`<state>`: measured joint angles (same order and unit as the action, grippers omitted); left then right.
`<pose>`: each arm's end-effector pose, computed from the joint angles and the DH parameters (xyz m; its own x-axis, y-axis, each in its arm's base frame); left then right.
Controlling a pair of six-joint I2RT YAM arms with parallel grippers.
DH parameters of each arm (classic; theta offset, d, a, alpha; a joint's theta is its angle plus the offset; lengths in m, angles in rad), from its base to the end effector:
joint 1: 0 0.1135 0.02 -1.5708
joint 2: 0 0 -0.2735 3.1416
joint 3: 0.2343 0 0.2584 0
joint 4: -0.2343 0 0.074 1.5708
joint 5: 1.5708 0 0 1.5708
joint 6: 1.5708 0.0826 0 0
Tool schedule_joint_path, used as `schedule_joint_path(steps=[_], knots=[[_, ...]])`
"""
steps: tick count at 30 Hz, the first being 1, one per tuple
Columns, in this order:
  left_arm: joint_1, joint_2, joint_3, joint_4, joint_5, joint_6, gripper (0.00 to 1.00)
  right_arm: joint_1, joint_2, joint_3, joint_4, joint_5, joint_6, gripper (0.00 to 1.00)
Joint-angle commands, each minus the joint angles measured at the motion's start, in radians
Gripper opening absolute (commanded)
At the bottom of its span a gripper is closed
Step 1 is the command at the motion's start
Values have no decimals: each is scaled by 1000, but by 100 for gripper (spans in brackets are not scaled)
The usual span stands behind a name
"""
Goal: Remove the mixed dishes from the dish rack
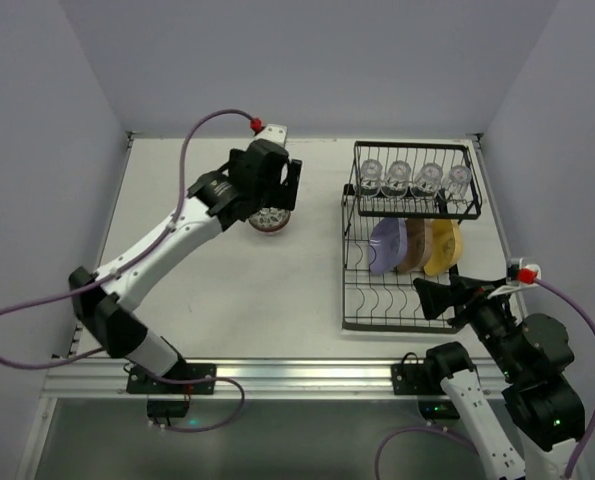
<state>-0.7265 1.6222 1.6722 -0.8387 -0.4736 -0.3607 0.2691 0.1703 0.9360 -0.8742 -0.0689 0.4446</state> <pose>0.3136 -0.2283 0.3545 -0.6200 0.1308 -0.7736 0.1411 0.9885 0.0540 0.0424 0.0176 0.3604 -0.2367 0.3798 -0.8943 -0.2541 0.8642 0.4343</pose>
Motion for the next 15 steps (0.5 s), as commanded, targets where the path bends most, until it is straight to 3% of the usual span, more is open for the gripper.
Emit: schedule_joint_path(steps=[1,4,5,8,15], knots=[[-34,-230,-216,304,136,-119,100,1,6,4,43,29,-7,99],[-106,-390,-449,594,243,-225,100,1,0,15,32,67,0,99],[-163,-418,-504,774,291,-254,100,1,-5,20,30,90,5,99],[-273,-450,-675,1017,297,-306,100,1,-6,41,14,135,17,99],[-427,-282,-741,1294,285,-316,97,2,-17,81,-22,158,9,99]])
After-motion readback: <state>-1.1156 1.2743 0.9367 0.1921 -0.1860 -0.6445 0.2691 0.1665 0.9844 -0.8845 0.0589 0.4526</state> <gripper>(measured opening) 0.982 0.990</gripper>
